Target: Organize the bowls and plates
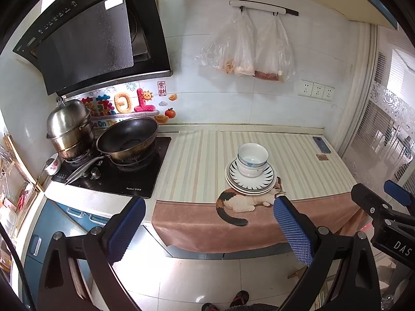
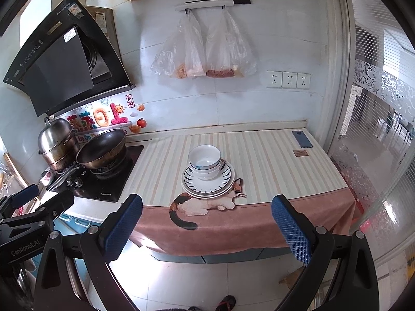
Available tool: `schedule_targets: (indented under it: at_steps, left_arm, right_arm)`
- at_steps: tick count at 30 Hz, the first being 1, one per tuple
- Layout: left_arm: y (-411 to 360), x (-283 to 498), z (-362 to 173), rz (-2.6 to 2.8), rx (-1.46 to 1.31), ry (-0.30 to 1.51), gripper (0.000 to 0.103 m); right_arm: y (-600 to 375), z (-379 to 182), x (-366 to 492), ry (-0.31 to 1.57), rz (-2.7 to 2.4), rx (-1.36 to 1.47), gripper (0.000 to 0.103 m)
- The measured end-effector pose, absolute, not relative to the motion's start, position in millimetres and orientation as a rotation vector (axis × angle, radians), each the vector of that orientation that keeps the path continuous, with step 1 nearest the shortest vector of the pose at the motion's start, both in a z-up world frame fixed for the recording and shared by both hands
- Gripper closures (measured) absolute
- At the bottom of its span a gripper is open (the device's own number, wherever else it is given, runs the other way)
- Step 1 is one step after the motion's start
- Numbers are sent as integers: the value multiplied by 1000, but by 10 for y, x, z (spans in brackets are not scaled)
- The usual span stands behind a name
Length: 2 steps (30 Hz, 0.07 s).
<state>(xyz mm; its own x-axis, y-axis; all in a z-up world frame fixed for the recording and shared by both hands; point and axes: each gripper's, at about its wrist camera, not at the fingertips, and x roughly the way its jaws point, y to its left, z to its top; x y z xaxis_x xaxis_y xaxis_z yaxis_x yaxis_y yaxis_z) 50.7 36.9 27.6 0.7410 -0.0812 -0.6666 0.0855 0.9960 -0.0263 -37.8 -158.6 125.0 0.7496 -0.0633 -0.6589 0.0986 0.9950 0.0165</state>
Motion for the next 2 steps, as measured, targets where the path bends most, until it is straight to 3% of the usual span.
schedule_targets:
  at_steps: [2]
  left_arm:
    - [369, 503, 277, -93, 7, 731, 2]
  right_arm:
    - [-1599, 1254, -378, 715, -87, 51, 1]
